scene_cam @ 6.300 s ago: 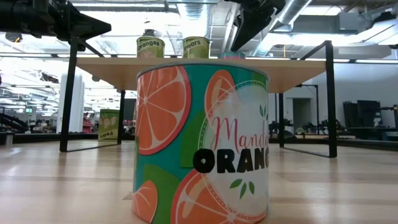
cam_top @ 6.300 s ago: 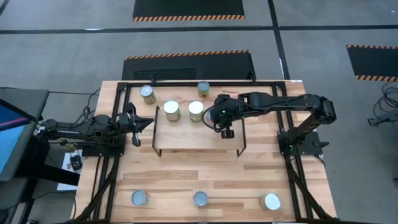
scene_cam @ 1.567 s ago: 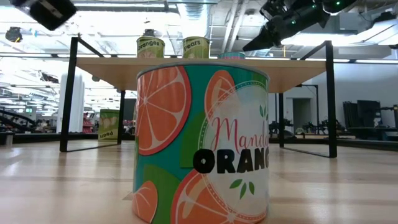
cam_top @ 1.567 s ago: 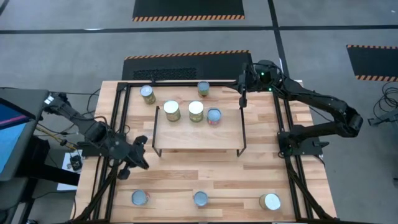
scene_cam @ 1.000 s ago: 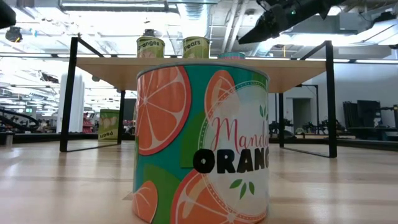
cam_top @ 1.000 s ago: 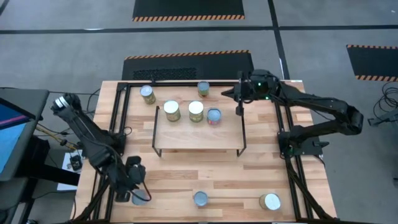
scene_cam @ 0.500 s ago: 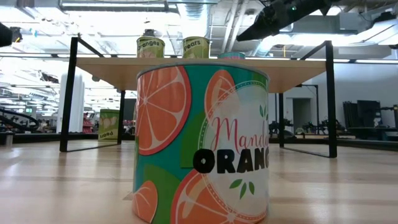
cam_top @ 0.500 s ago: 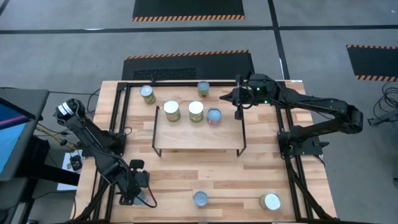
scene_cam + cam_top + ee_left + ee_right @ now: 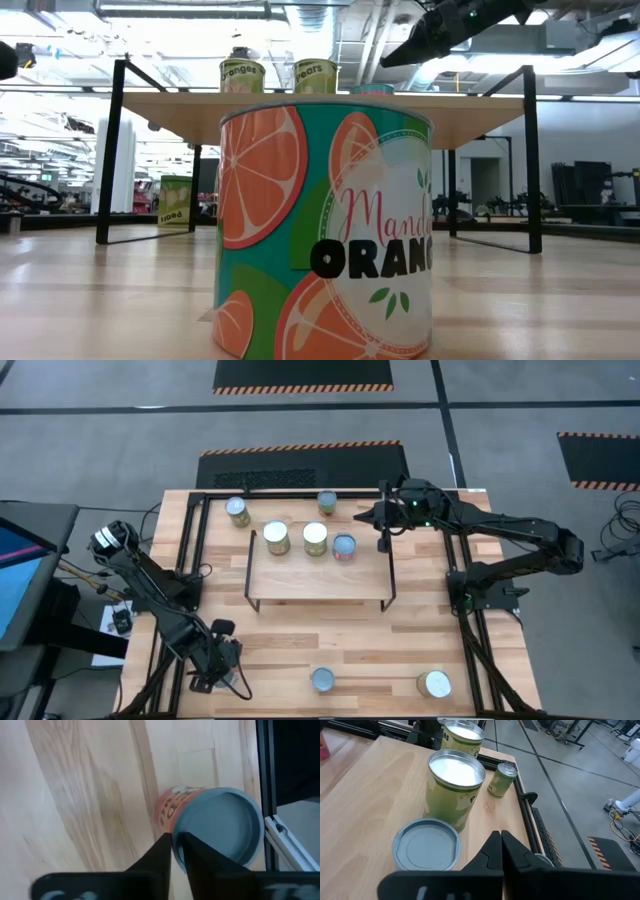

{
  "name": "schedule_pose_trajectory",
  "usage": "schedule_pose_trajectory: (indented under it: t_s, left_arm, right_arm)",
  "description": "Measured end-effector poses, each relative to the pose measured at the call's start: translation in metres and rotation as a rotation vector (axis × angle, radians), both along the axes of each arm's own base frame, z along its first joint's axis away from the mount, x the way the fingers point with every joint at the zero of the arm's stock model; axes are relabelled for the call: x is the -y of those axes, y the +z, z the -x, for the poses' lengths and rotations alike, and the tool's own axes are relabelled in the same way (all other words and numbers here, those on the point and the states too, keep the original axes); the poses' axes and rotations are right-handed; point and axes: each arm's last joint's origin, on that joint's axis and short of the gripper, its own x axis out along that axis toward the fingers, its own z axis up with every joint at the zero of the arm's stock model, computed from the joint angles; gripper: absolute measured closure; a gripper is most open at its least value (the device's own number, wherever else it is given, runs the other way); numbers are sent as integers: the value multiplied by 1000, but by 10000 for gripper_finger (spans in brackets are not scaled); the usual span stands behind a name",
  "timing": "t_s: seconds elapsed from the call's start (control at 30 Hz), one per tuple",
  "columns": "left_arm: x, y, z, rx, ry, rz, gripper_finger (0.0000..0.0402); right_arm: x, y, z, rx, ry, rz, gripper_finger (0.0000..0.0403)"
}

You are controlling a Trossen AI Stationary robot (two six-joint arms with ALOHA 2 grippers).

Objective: Pick and place cans onto a shelf
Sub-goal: Put the canned pineapple on the shelf

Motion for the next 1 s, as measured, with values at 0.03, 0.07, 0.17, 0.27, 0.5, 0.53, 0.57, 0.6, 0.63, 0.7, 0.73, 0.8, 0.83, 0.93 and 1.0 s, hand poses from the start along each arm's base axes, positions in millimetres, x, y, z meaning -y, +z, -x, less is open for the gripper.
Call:
schedule_pose_trajectory:
  t_s: [0.03, 0.07, 0.17, 0.27, 0.5, 0.53, 0.57, 0.6, 0.63, 0.7, 0.73, 0.8, 0.83, 0.93, 1.0]
  left_arm:
    - [-1, 0, -1, 0, -4, 2, 389]
    - [-3, 1, -2, 1, -3, 5, 394]
    - [-9, 5, -5, 8, 22, 22, 398]
    - [-14, 13, -8, 43, 34, 59, 399]
    - [-29, 22, -28, 177, 179, 86, 401]
    - [-31, 23, -32, 199, 210, 90, 401]
    - [-34, 24, -37, 211, 238, 92, 401]
    - [-37, 25, -41, 218, 259, 86, 401]
    - [-39, 29, -44, 234, 281, 79, 401]
    - [-43, 41, -51, 285, 316, 69, 401]
    - [-45, 46, -55, 311, 341, 58, 401]
    - [-51, 55, -60, 344, 386, 21, 401]
    - [-54, 59, -62, 361, 406, 11, 401]
    - [-63, 69, -71, 402, 461, 13, 401]
    - [-68, 73, -75, 410, 488, 14, 401]
  right_arm:
    - [-2, 0, -1, -3, -5, 4, 399]
    - [-4, 0, -1, -9, -10, 9, 399]
    - [-21, 2, 0, -23, 1, 29, 398]
    - [-42, 3, 0, -48, 32, 51, 398]
    - [-81, -1, 0, -105, 37, 87, 394]
    - [-85, -1, 0, -106, 36, 91, 394]
    - [-88, -1, 0, -105, 39, 90, 394]
    - [-90, -1, 0, -106, 44, 86, 395]
    - [-92, -1, 0, -105, 51, 84, 397]
    - [-96, -1, 0, -102, 64, 84, 398]
    - [-97, -1, 0, -101, 65, 85, 398]
    - [-100, -1, 0, -99, 60, 94, 398]
    - [-101, -1, 0, -97, 56, 97, 397]
    - [-103, -1, 0, -96, 56, 102, 395]
    - [-103, -1, 0, -96, 56, 101, 397]
